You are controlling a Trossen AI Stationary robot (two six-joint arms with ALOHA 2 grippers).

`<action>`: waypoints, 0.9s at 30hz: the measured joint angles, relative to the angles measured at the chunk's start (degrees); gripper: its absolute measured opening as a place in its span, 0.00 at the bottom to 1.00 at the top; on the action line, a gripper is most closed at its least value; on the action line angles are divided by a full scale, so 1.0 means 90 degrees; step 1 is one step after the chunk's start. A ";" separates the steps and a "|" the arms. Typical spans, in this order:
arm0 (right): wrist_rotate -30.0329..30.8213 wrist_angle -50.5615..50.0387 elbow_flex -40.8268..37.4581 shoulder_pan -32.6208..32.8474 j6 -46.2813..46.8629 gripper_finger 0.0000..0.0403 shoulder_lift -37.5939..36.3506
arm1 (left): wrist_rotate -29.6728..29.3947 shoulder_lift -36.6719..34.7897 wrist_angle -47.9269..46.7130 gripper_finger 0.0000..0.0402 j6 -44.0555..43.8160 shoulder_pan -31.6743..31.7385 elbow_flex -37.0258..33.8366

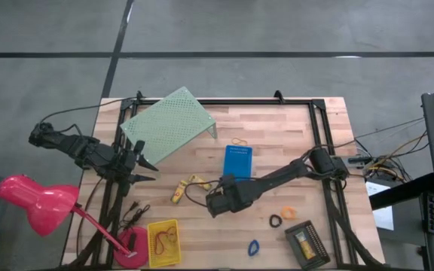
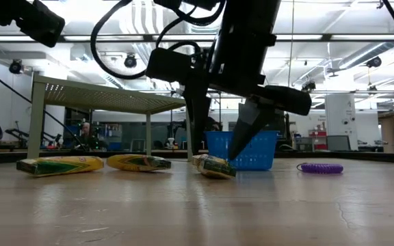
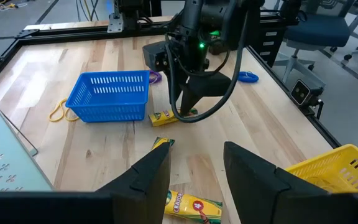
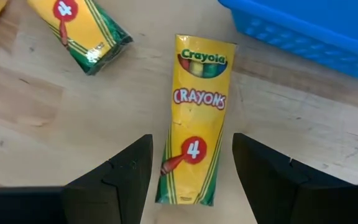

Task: Pick & Place Office Desk Supplies
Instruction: Put the crayon box into the black basket

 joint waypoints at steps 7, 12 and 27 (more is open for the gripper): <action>-0.0005 0.0208 -0.0149 0.0000 0.0020 0.54 0.0000 | 0.0000 0.0000 0.0000 0.38 0.0000 0.0000 0.0000; -0.0140 0.0347 -0.0257 -0.0006 0.0013 0.51 0.0000 | 0.0000 0.0000 0.0000 0.38 0.0002 -0.0001 0.0000; -0.0481 0.0832 -0.0469 -0.0068 -0.0021 0.28 -0.0010 | 0.0000 0.0000 0.0000 0.38 0.0015 -0.0002 0.0000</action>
